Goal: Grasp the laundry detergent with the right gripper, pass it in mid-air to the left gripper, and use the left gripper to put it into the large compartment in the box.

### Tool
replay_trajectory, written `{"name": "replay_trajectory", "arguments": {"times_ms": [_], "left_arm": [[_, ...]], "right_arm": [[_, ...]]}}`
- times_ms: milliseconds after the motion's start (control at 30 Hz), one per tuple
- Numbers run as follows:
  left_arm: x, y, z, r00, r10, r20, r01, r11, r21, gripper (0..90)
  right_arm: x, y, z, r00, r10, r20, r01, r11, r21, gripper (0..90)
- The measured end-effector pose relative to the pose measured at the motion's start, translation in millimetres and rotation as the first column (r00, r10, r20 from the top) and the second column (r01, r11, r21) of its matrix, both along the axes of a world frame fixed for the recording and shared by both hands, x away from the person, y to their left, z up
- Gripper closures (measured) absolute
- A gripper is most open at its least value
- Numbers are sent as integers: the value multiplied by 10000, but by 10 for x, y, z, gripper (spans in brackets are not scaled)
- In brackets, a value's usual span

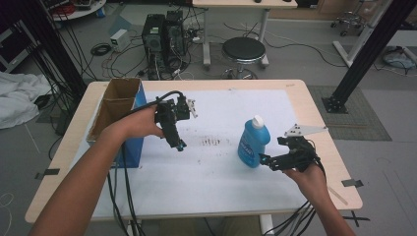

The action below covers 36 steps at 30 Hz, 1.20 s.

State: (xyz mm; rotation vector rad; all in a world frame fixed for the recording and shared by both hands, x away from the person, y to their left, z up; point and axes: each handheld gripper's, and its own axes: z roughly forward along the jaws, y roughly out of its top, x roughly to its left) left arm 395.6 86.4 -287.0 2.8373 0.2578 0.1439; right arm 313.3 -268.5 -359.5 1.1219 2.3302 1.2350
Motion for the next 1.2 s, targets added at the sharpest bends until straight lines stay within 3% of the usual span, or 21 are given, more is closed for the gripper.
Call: {"name": "replay_trajectory", "arguments": {"times_ms": [467,1200], "left_arm": [[-8,35,3,10000,68,13,-68,10000,-62,36],[4,44,-19,10000,88,-18,-88,9999,-108,37]], "right_arm": [[91,123,-182,9998,-193,104,189,9991,372,31],[184,316,-336,9945,-656,819,586,9946,855,31]]}}
